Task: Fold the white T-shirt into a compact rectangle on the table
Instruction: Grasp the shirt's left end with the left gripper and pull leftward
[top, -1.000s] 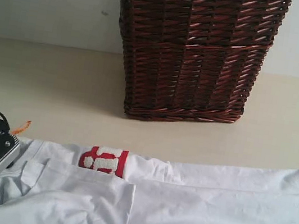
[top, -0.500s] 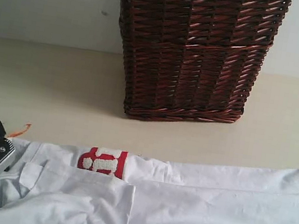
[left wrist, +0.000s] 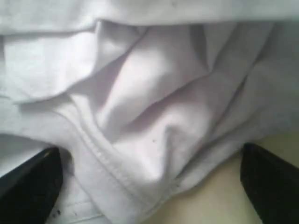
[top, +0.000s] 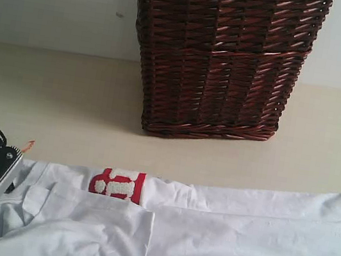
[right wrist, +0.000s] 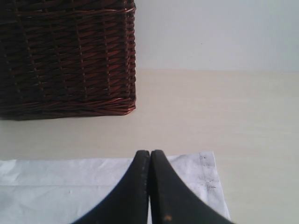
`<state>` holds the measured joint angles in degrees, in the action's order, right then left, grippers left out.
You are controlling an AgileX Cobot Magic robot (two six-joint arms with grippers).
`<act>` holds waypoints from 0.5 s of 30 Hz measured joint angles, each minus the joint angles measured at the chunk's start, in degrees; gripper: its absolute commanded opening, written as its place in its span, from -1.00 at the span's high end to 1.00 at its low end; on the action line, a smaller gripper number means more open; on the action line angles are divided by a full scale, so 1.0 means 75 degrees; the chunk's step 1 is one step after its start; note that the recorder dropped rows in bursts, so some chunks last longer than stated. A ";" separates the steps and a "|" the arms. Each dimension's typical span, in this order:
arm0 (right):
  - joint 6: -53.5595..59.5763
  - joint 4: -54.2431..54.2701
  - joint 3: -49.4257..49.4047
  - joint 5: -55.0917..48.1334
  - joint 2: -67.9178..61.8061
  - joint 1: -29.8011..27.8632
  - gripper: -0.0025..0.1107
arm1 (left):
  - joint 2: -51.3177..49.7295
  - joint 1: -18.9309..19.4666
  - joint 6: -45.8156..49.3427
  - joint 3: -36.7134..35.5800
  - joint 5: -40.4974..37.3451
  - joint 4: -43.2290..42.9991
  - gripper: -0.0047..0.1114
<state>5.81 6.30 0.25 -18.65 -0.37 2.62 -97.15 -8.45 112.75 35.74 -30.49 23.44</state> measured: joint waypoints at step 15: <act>0.0000 0.0000 0.0000 0.0000 0.0000 0.0000 0.96 | 0.0095 0.0000 -0.1507 -0.0104 0.0866 0.0512 -0.63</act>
<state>5.81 6.30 0.25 -18.65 -0.37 2.62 -96.43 -8.45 101.45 34.96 -24.00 27.28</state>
